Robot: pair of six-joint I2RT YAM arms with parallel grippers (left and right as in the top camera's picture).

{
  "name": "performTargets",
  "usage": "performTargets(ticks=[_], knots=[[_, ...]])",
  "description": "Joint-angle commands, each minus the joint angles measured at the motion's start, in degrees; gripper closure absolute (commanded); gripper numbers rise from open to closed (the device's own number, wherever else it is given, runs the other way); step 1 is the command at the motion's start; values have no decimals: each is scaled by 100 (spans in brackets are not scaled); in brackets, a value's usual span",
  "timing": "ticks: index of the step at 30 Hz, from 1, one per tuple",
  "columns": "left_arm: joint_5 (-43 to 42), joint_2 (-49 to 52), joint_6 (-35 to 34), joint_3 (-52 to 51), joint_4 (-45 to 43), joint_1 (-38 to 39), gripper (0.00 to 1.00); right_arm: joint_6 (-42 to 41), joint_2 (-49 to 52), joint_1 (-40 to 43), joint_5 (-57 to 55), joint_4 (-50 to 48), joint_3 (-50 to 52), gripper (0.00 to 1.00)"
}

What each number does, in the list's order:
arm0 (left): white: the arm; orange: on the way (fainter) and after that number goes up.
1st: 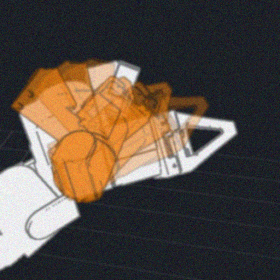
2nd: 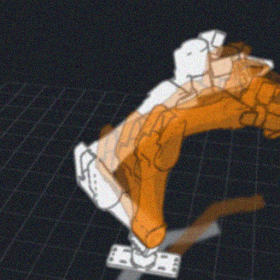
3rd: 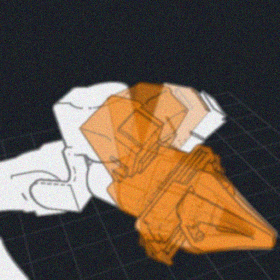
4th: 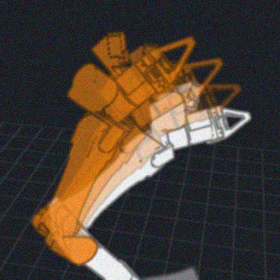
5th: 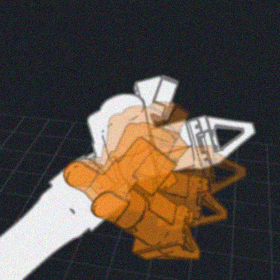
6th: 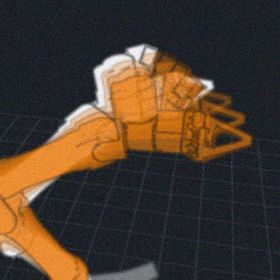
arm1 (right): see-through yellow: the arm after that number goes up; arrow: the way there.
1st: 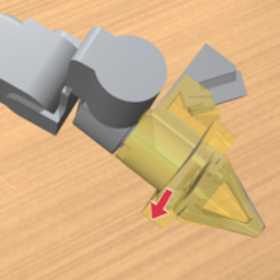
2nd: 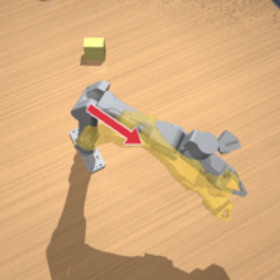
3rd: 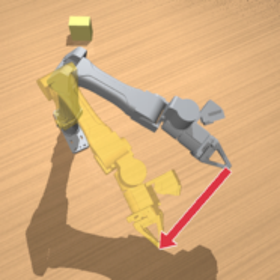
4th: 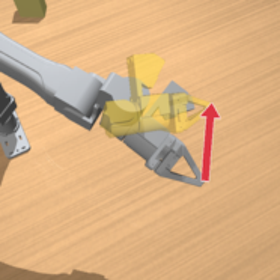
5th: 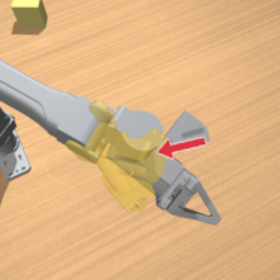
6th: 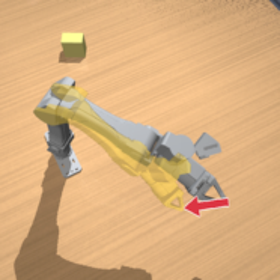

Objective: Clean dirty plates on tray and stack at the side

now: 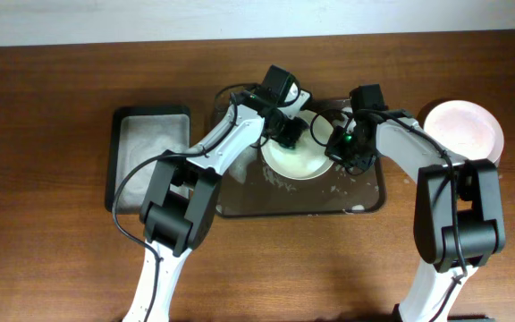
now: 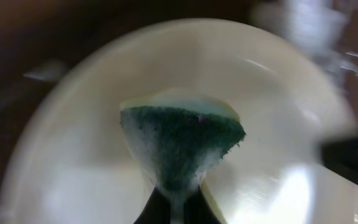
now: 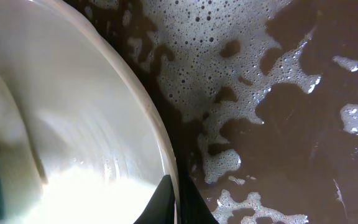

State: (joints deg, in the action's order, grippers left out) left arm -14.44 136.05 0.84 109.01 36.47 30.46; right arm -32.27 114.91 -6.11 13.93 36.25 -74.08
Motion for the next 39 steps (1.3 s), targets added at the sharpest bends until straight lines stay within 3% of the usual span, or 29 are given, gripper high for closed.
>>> performTargets(ticks=[1,4,7,12,16,19,23,25,33,36,39], knots=[[1480,426,-37,-11,-308,-20,99,52,247,-31,-540,63,186,96],[1781,542,-37,-11,-341,-20,99,52,247,-31,-542,63,186,96],[1537,562,-37,-11,66,-20,99,52,247,-31,-542,63,186,96],[-332,562,-31,-11,1130,-17,99,52,247,-31,-540,61,186,96],[-1954,562,98,-11,1152,-20,100,52,247,-31,-540,63,186,96],[-2472,562,94,-11,848,-26,99,52,247,-31,-542,66,186,96],[-2446,562,92,-11,431,-68,100,52,247,-31,-540,66,186,96],[-1880,562,-72,-11,214,-98,100,52,247,-31,-540,63,186,96],[1937,562,-256,-11,13,-111,100,52,247,-31,-542,66,186,96],[2546,562,-256,-11,203,-111,100,52,247,-31,-542,66,186,96],[2649,562,-258,-11,544,-107,99,52,247,-31,-542,66,186,96]])
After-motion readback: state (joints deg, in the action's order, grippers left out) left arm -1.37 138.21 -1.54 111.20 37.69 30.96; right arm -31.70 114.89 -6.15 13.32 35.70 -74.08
